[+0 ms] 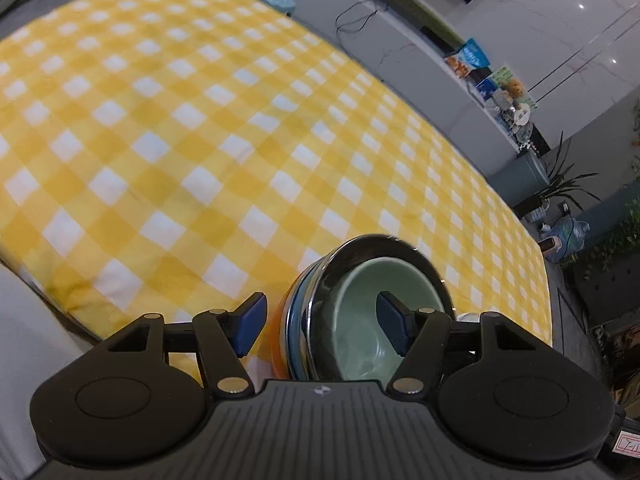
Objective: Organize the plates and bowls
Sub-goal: 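Close the left tool on the nested bowl stack rim while the right tool grips it too, then carry the bowl stack with both tools and lower it onto the plate stack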
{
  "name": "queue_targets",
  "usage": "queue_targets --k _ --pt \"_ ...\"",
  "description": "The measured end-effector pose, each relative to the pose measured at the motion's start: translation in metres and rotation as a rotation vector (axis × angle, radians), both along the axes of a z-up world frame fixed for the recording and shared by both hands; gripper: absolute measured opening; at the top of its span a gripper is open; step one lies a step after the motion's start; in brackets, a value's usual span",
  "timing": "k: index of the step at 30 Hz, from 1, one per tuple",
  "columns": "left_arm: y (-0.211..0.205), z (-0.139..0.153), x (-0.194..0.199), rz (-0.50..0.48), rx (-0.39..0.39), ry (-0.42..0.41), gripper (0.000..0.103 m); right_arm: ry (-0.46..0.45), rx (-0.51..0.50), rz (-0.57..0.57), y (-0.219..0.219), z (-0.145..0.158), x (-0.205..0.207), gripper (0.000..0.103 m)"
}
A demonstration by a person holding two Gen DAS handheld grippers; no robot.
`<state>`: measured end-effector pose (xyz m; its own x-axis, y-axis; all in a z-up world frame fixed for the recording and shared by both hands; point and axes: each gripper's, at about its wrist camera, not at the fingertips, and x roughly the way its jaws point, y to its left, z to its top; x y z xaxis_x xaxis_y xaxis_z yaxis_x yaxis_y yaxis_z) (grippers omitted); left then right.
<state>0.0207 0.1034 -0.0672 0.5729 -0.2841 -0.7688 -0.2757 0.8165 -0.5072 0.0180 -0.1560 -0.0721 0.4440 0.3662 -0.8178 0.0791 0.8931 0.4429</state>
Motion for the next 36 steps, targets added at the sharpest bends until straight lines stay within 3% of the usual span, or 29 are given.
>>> queue_targets --k 17,23,36 --pt "-0.005 -0.038 0.017 0.016 -0.053 0.125 0.07 0.115 0.195 -0.023 -0.004 -0.046 0.019 0.064" --pt "-0.004 -0.041 0.019 0.02 -0.094 0.119 0.068 0.119 0.227 -0.029 -0.009 -0.051 0.02 0.054" --pt "-0.005 -0.041 0.02 0.019 -0.108 0.118 0.065 0.162 0.277 -0.063 -0.016 -0.063 0.017 0.05"
